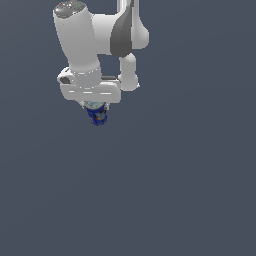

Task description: Pick up the object and move it to a goal position.

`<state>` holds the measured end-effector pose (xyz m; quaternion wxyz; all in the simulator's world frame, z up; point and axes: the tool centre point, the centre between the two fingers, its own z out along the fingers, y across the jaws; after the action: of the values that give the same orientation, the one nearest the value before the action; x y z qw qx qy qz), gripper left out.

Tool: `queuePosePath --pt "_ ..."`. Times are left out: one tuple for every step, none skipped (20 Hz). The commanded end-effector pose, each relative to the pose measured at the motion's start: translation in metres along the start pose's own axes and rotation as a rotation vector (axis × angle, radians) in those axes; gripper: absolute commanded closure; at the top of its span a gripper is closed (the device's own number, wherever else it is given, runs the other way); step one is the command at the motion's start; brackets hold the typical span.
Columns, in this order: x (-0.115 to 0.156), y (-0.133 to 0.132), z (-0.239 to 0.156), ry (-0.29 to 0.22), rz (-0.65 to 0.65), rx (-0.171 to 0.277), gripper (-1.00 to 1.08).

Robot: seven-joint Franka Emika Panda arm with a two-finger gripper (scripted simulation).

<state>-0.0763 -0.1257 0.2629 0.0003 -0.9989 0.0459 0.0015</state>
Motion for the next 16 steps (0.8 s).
queuePosePath --pt "0.001 0.007 -0.025 0.003 0.000 0.000 1.08" --pt "0.001 0.009 -0.033 0.003 0.000 0.000 1.08" --pt "0.001 0.012 -0.040 0.003 0.000 0.000 1.08" --pt "0.002 0.014 -0.047 0.003 0.000 0.000 1.08" --pt "0.002 0.016 -0.053 0.003 0.000 0.000 1.08" --pt "0.002 0.018 -0.059 0.003 0.000 0.000 1.08" --pt "0.003 0.019 -0.064 0.003 0.000 0.000 1.08" --pt "0.003 0.021 -0.069 0.003 0.000 0.000 1.08" --pt "0.003 0.022 -0.073 0.003 0.000 0.000 1.08" --pt "0.004 0.023 -0.077 0.003 0.000 0.000 1.08" --pt "0.004 0.024 -0.080 0.003 0.000 0.000 1.08" --pt "0.004 0.025 -0.082 0.003 0.000 0.000 1.08" --pt "0.005 0.026 -0.084 0.003 0.000 0.000 1.08" --pt "0.005 0.026 -0.086 0.003 0.000 0.000 1.08" --pt "0.005 0.027 -0.087 0.003 0.000 0.000 1.08" --pt "0.005 0.027 -0.087 0.003 0.000 0.000 1.08"
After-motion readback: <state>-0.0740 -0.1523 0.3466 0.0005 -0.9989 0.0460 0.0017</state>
